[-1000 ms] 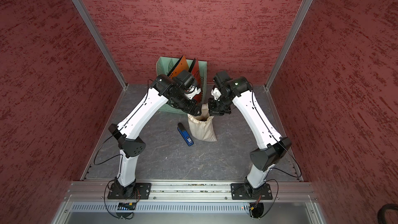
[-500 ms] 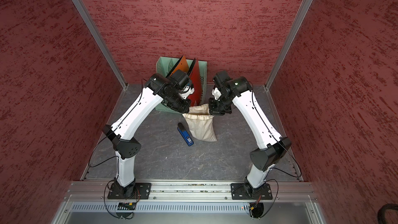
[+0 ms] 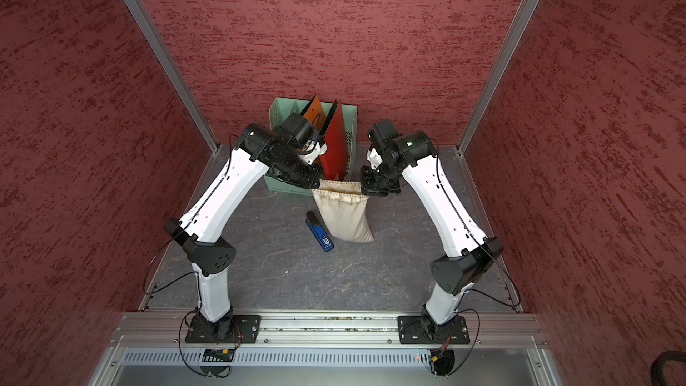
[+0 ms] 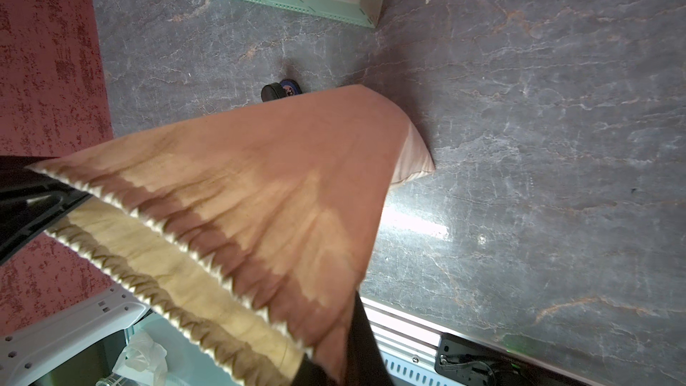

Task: Close the soil bag
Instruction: Adjust the soil bag at the center of the board.

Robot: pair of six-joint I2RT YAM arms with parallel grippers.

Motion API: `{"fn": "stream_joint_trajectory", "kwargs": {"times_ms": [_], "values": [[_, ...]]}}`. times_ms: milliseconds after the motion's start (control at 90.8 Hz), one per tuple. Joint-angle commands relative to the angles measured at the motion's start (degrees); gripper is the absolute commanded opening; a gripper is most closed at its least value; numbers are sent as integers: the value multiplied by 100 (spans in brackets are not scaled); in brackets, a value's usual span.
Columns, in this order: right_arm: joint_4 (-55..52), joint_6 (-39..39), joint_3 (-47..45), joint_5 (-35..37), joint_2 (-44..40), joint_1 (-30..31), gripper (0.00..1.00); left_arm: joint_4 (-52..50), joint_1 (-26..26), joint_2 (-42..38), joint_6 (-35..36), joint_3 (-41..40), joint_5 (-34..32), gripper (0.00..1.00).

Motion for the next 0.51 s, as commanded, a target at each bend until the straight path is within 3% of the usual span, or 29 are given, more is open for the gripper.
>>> {"fn": "stream_joint_trajectory", "kwargs": {"times_ms": [0, 496], "values": [[197, 164, 8, 7, -241, -59, 0, 110, 96, -252, 46, -60, 43, 0], [678, 232, -24, -461, -255, -52, 0, 399, 257, -525, 25, -299, 312, 0]]}}
